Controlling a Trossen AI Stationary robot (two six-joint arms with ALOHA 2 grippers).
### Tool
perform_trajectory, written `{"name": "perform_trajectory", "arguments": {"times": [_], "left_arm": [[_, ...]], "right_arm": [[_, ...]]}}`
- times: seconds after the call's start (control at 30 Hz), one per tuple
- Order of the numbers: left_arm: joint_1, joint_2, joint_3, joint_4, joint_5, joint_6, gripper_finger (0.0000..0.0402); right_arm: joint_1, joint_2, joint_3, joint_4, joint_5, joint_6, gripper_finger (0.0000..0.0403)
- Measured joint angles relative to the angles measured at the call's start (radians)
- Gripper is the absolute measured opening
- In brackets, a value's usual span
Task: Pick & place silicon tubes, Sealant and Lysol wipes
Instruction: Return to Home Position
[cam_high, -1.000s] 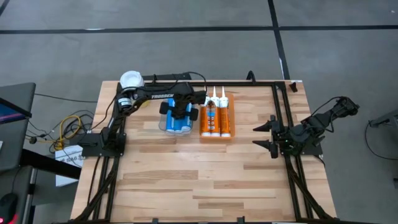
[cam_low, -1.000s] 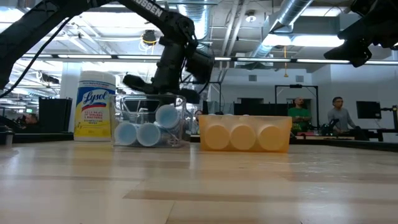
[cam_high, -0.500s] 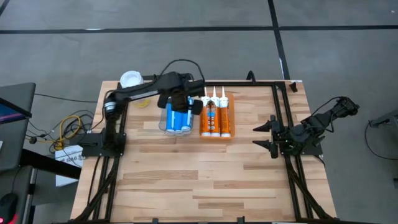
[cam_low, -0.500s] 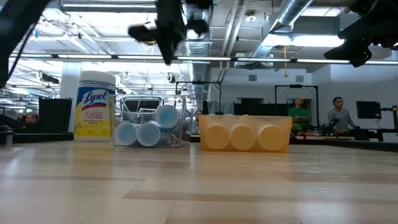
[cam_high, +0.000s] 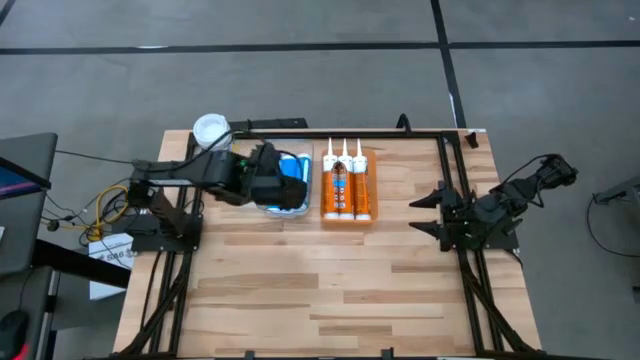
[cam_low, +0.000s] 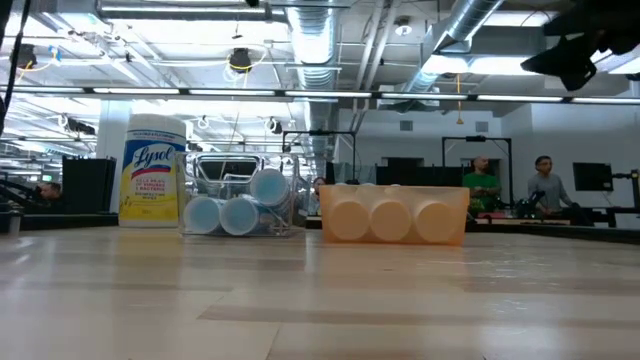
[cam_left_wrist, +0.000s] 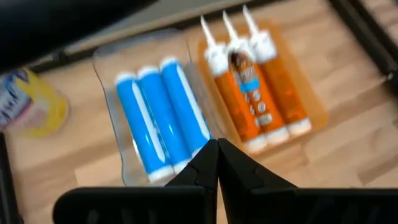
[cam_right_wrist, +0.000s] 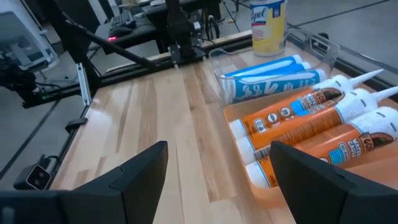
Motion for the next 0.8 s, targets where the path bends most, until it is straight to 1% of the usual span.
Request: {"name": "perform_trajectory", "arguments": {"times": [0.1,0.17,0.23,0.33,0.43,0.53,0.67,0.8], "left_arm": [[-0.021,-0.03,-0.006,0.002,-0.079,0.026,0.0],[-0.025,-0.061,-0.035,0.002,-0.113,0.054,0.0],[-0.024,-0.104,-0.085,0.0,-0.118,0.051,0.0],[-0.024,-0.177,-0.192,0.007,-0.13,0.028,0.0],[-0.024,-0.269,-0.333,0.046,-0.132,-0.02,0.0],[-0.034,-0.381,-0.497,0.159,-0.133,-0.031,0.0],[-0.038,-0.521,-0.725,0.358,-0.123,0.019,0.0],[-0.041,-0.636,-0.917,0.516,-0.1,0.074,0.0]], "right_arm": [[0.0,0.0,0.027,-0.029,0.0,0.0,0.0276],[0.0,0.0,0.045,-0.053,0.001,0.0,0.0276],[0.0,0.0,0.06,-0.079,0.001,0.0,0.0276],[0.001,0.0,0.075,-0.083,-0.002,0.001,0.0276],[0.001,0.0,0.084,-0.082,-0.029,0.02,0.0276],[0.001,0.0,0.084,-0.083,-0.071,0.025,0.0276],[0.001,0.0,0.084,-0.068,-0.115,0.059,0.0276],[0.001,0.0,0.084,-0.066,-0.134,0.115,0.0276]]}}
